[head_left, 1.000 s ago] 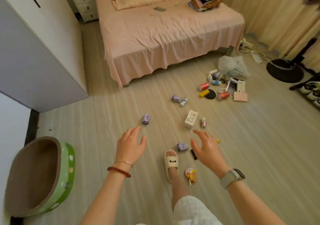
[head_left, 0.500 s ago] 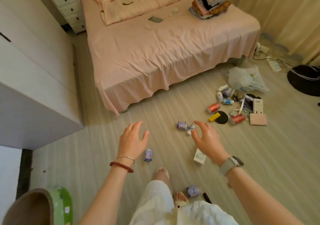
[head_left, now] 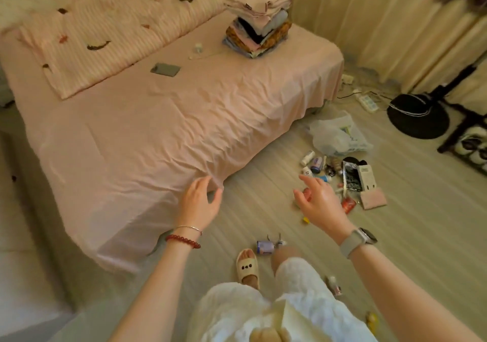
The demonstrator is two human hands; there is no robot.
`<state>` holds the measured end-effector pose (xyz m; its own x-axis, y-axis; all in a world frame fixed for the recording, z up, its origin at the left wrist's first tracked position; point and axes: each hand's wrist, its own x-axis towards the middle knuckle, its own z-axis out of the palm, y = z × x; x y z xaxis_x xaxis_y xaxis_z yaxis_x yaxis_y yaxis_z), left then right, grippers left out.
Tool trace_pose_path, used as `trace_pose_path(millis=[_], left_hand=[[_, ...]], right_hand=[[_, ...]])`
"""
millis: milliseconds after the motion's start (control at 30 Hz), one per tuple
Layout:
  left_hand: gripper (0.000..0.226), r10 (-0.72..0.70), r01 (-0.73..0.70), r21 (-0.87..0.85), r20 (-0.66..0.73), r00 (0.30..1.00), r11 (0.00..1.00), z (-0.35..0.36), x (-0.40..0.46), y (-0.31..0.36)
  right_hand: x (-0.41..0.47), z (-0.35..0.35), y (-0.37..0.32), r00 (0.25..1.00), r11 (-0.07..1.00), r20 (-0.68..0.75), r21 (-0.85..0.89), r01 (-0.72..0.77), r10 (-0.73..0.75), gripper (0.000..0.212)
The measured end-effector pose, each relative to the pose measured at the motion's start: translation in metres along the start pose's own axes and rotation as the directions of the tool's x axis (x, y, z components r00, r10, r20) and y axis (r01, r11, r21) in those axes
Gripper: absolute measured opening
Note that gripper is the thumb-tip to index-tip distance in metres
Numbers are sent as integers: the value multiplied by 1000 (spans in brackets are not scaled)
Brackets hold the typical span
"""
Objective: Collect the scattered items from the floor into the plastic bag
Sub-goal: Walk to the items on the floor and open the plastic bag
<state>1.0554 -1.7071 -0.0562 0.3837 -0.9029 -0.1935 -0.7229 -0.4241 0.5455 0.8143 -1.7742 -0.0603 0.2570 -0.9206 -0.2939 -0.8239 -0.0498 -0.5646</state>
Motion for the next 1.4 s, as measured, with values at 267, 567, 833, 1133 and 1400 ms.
trace_pose_path(millis=[267,567,833,1133,1400], left_hand=[[45,207,-219,16,271,940,976,39,166,87],[53,350,-408,50,426,834,912,90,376,218],[57,443,-560,-6,618,650,829,157,495,343],[45,367,-664,3,832,417,747,367,617,394],[48,380,-690,44,809,449,722,618,695,331]], right_hand=[[103,-45,42,933,930,-85,151,-335,350,45],[290,-111,94,869,856,-123,283,-433,480,47],[379,-173,141,771,751,-142,391,-533,621,49],[499,-122,277,607,568,-97,492,-660,789,42],[611,25,452,657,672,-178,342,-657,733,47]])
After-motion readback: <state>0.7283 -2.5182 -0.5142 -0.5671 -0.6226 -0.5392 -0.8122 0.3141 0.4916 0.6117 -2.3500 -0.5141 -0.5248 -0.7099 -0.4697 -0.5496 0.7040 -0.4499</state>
